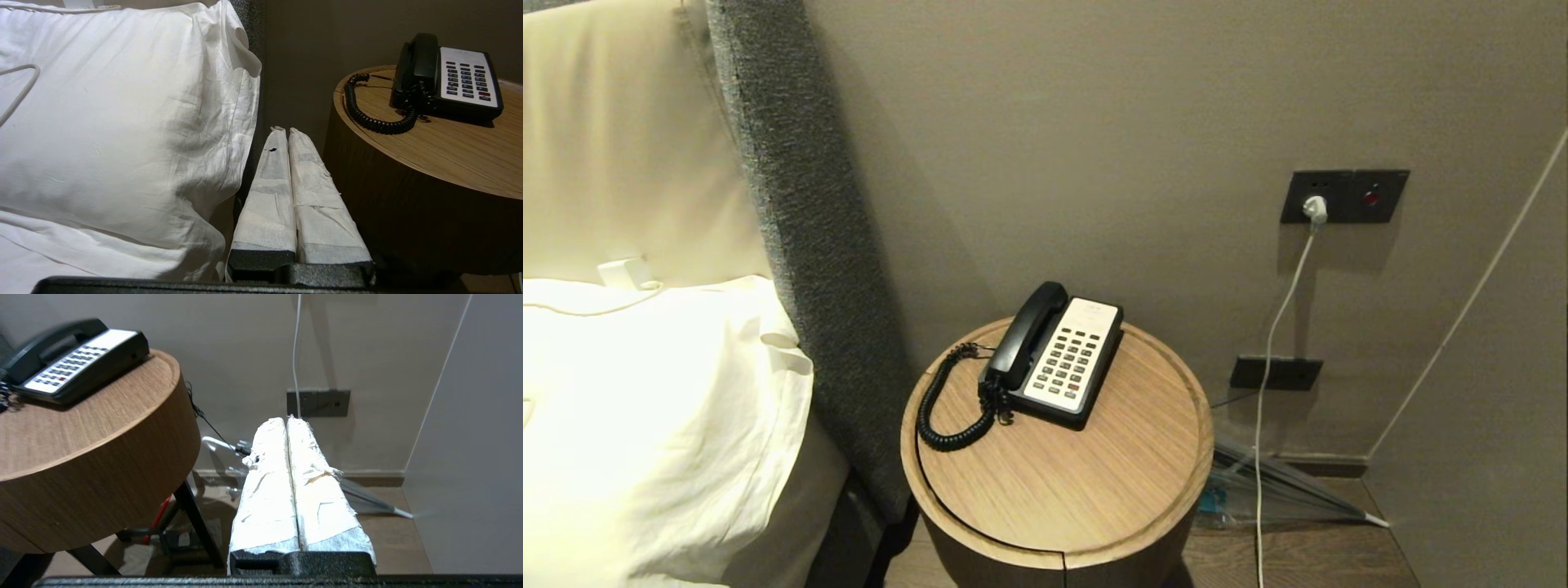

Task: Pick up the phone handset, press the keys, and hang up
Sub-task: Pick up the desk phone handset

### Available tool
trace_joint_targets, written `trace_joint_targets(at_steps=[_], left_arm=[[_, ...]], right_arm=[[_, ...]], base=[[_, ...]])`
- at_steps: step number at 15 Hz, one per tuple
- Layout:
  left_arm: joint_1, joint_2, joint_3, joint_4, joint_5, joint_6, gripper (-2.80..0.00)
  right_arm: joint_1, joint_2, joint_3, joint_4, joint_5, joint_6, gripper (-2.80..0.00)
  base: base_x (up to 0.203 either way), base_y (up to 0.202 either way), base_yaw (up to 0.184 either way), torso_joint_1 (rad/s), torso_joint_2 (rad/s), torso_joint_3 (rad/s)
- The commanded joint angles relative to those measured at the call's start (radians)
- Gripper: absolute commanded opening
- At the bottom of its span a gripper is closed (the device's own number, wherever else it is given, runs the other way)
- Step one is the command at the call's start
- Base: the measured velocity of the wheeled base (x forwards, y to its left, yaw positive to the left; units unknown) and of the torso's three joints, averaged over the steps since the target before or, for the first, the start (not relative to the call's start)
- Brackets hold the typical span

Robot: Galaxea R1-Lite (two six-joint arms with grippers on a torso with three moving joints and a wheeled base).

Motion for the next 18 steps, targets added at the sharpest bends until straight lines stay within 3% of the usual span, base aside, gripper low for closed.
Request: trace_joint_targets(at_steps=[1, 18], left_arm=[[0.000, 0.001, 0.040, -0.001, 0.001, 0.002, -2.80], [0.000, 0.000, 0.040, -0.002, 0.002, -0.004, -2.80]], right_arm=[[0.000, 0.001, 0.022, 0.000, -0.001, 0.000, -2.80], [0.000, 0.001, 0.022, -0.002, -0.001, 0.000, -2.80]], base=[[0.000, 0.000, 0.000, 0.002, 0.00, -0.200], [0.000, 0.000, 0.000, 0.003, 0.00, -0.198]])
